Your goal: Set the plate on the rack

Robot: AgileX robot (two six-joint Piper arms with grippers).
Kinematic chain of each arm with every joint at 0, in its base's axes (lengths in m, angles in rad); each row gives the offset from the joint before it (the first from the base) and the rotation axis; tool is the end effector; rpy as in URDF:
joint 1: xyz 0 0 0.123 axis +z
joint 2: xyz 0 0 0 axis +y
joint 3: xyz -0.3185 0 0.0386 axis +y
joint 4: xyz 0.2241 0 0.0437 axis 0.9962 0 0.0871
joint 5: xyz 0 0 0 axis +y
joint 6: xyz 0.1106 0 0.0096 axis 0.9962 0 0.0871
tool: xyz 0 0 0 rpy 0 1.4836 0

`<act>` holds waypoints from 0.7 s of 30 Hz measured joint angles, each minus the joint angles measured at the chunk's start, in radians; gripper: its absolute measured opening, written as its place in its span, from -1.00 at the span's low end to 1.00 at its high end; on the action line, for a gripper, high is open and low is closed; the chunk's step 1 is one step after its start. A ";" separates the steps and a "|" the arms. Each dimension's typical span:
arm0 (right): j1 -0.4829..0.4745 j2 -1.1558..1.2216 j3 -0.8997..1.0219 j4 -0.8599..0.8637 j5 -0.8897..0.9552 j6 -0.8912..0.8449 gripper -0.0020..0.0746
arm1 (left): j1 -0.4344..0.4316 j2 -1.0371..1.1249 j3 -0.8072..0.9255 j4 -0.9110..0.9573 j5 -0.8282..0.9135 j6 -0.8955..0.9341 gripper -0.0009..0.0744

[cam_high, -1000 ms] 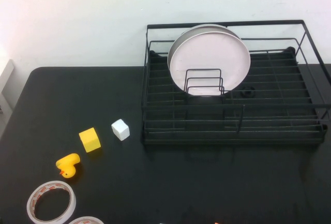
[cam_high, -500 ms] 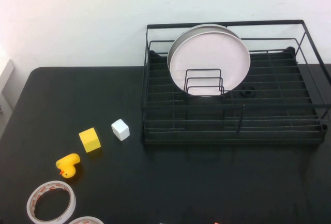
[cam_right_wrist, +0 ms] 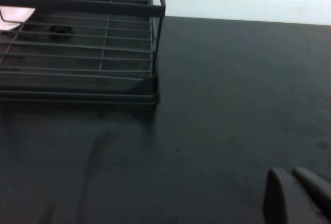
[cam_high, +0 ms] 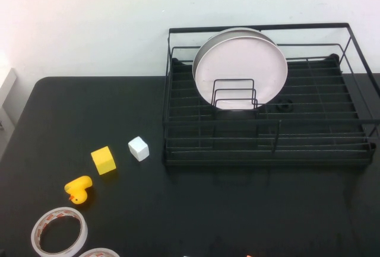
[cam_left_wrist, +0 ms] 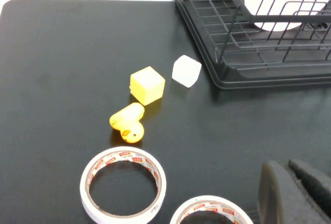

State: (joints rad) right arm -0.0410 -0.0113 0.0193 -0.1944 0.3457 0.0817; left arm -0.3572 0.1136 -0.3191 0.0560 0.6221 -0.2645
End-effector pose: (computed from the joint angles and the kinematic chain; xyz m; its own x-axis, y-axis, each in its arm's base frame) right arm 0.0122 -0.0078 0.1713 -0.2666 -0.0902 -0.9596 0.0775 0.9904 -0.1146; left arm 0.0044 0.0022 0.2501 -0.3648 -0.0956 -0.9262 0.2472 0.9491 -0.1953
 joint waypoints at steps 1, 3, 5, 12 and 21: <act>0.000 0.000 0.000 0.000 0.000 0.000 -0.95 | 0.002 0.000 0.013 0.000 -0.011 0.000 -0.98; 0.000 0.000 0.000 0.000 0.000 0.000 -0.95 | 0.013 0.000 0.047 0.014 -0.033 0.000 -0.98; 0.000 0.000 0.000 0.000 0.000 0.000 -0.95 | 0.039 -0.001 0.084 0.048 -0.066 0.000 -0.98; 0.000 0.000 0.000 0.000 0.000 0.000 -0.95 | 0.204 -0.078 0.254 0.075 -0.248 0.002 -0.98; 0.000 0.000 0.000 0.000 0.000 0.000 -0.95 | 0.302 -0.123 0.340 0.027 -0.405 -0.027 -0.98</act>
State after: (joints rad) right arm -0.0410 -0.0113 0.0193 -0.1944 0.3457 0.0821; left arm -0.0555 -0.0094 0.0208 0.0828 0.2171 -0.2911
